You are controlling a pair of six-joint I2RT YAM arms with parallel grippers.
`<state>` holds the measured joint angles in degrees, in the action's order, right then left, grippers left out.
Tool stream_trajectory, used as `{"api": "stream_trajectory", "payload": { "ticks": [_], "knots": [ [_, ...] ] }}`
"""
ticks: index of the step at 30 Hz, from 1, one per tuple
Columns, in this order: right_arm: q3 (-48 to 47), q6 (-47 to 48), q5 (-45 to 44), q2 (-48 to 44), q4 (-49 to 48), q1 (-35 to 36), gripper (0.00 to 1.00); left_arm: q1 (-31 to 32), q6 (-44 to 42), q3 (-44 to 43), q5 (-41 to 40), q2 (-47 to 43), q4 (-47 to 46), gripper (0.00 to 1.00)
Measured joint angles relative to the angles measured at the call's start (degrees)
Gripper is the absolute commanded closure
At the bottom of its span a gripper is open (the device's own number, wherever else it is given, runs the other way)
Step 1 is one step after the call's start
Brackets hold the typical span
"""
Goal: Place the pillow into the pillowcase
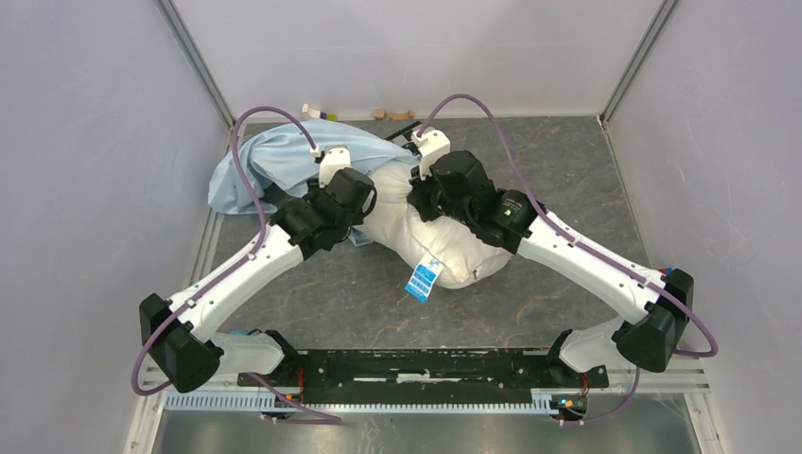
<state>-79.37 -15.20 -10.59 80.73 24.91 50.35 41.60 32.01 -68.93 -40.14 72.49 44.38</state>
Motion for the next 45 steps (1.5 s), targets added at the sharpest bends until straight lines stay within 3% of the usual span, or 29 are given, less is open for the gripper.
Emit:
{"api": "stream_trajectory", "payload": {
  "ticks": [8, 13, 18, 23, 25, 27, 32, 34, 38, 40, 45],
  "knots": [
    [0.02, -0.02, 0.00, -0.04, -0.35, -0.13, 1.00, -5.92, -2.08, 0.00, -1.01, -0.02, -1.49, 0.63],
    [0.09, 0.00, -0.04, -0.07, -0.02, -0.22, 1.00, -6.88, -5.07, -0.07, -2.84, -0.02, -1.77, 0.97],
    [0.04, -0.22, 1.01, 0.02, 0.02, -0.26, 1.00, -3.72, -8.52, -5.11, -1.14, 0.00, 0.17, 0.97],
    [-5.33, -0.44, 1.90, 4.11, 0.55, -0.66, 1.00, 15.41, -9.68, -24.68, 2.29, 2.01, 3.39, 0.98],
    [-7.91, -0.44, 1.84, 5.42, 0.28, -1.36, 1.00, 20.20, -9.62, -31.21, 2.19, 3.37, 4.92, 0.97],
    [-9.03, -0.74, 3.17, 5.33, -0.24, -2.14, 1.00, 20.81, -9.55, -34.36, 1.53, 4.31, 6.67, 0.98],
    [-7.32, -2.60, 7.85, 5.18, -2.73, -3.65, 1.00, 14.49, -7.85, -37.64, 4.02, 7.63, 9.77, 0.98],
    [-4.33, -3.04, 8.31, 4.90, -4.52, -3.98, 0.88, 11.30, -6.82, -37.64, 6.58, 9.07, 10.36, 0.98],
    [-0.02, -2.51, 7.02, 4.46, -5.62, -4.90, 0.25, 6.82, -5.92, -38.05, 11.37, 13.09, 11.17, 0.98],
    [0.35, -0.98, 5.73, 3.63, -6.38, -5.07, 0.04, 5.31, -5.31, -38.05, 13.46, 14.80, 10.67, 0.98],
    [-4.17, 5.33, 2.16, 0.74, -3.74, -5.07, 0.02, 2.58, -4.33, -37.79, 16.74, 16.44, 9.29, 0.98]
  ]
}}
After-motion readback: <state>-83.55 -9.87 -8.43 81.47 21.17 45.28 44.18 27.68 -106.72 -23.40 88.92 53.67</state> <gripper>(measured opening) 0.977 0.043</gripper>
